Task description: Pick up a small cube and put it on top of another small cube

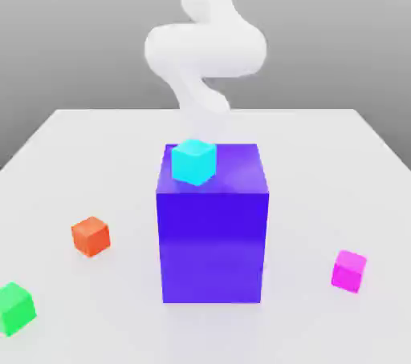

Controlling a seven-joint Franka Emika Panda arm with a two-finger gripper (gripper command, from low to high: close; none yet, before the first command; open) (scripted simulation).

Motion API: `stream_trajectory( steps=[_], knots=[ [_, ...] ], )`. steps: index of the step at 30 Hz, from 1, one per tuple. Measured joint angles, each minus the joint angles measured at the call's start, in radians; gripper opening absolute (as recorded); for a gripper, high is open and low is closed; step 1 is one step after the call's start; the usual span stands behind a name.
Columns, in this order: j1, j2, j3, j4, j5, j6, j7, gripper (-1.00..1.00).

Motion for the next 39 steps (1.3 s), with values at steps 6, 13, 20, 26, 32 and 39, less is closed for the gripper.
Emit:
stream_trajectory(
  steps=[6,13,20,26,32,39],
  knots=[
    [0.038,0.227,0.105,-0.086,-0.081,0.114,-0.035,0.00],
    [0.099,0.483,0.201,-0.184,-0.160,0.244,-0.084,0.00],
    [0.214,0.729,0.272,-0.285,-0.176,0.380,-0.177,0.00],
    [0.266,0.908,0.288,-0.324,-0.189,0.502,-0.220,0.00],
    [0.388,1.065,0.137,-0.289,-0.329,0.619,-0.115,-1.00],
    [0.391,1.068,0.133,-0.288,-0.334,0.621,-0.111,-1.00]
  ],
)
